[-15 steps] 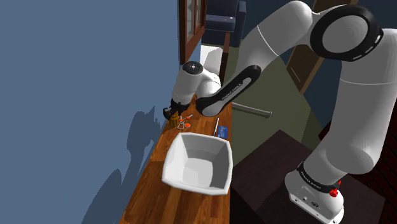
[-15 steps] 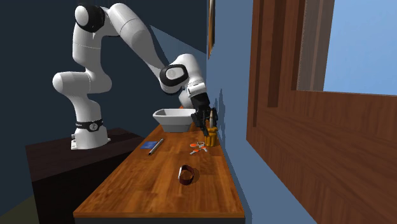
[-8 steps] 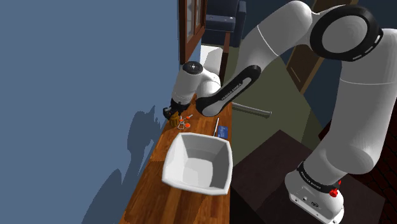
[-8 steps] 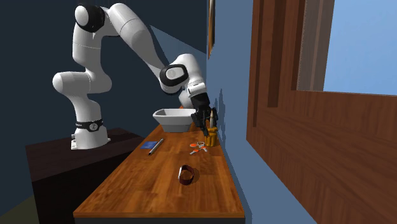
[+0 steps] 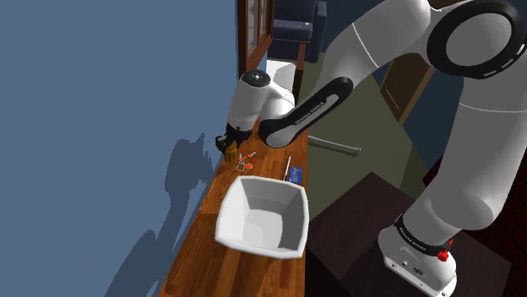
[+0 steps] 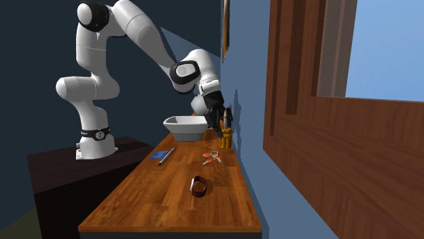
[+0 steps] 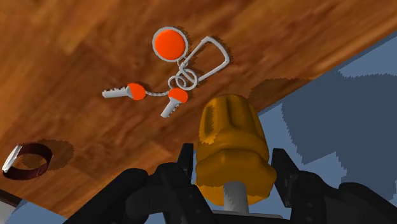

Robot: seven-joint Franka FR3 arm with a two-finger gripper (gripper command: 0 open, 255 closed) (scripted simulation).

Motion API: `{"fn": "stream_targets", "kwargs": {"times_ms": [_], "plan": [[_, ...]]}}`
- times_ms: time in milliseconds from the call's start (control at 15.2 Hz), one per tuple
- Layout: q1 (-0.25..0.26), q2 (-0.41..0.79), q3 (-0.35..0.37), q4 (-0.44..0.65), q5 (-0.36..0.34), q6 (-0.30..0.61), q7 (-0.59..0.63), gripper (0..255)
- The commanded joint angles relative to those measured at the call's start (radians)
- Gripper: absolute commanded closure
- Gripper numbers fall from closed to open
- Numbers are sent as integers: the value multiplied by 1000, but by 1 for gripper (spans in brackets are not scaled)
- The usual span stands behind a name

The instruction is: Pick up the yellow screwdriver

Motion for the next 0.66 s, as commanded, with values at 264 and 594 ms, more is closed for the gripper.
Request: {"fn": "stream_targets", "kwargs": {"times_ms": [264, 594], "plan": [[-29, -55, 40, 8, 75, -55, -64, 255], [-41, -83, 58, 15, 114, -86, -96, 255]]}}
